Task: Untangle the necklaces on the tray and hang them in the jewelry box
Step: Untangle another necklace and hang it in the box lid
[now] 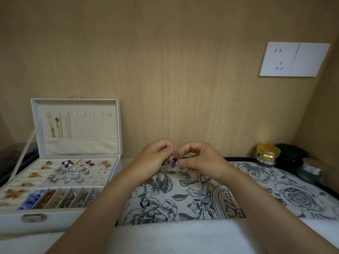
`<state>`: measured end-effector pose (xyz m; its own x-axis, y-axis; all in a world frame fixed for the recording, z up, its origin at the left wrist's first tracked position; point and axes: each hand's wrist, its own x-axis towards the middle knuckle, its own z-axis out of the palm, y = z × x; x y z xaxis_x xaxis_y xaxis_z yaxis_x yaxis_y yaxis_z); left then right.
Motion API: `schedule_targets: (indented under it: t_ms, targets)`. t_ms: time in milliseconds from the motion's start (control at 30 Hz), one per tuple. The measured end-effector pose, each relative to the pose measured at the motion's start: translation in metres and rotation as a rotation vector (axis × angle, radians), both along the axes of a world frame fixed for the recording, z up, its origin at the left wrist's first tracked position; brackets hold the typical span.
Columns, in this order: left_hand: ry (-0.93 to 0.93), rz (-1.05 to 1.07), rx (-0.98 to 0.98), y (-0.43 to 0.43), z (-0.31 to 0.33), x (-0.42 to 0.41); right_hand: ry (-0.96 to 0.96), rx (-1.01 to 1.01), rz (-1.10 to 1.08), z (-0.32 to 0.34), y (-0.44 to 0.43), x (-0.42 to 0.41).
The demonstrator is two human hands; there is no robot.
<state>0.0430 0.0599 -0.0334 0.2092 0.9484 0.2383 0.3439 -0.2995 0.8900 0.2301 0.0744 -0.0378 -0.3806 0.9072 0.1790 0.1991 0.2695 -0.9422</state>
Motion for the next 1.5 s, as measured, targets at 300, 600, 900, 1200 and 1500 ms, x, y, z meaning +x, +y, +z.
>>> schedule_targets:
  t_ms: [300,600,900,1200,1500]
  targets:
    - [0.166,0.003,0.017,0.0,-0.002,-0.002,-0.148,0.183,-0.001,-0.007,0.008,0.004]
    - [0.239,0.072,0.067,0.001,-0.005,-0.007,-0.097,0.093,-0.047,-0.012,0.005,-0.004]
    - [0.159,0.094,-0.121,0.005,-0.008,0.002,-0.41,0.156,-0.021,-0.007,0.002,-0.002]
    - [-0.217,0.006,-0.206,0.003,-0.017,0.002,-0.356,0.015,0.006,-0.002,0.004,0.011]
    - [-0.526,-0.162,-0.376,0.006,-0.013,0.002,-0.069,-0.134,-0.054,0.005,0.006,0.015]
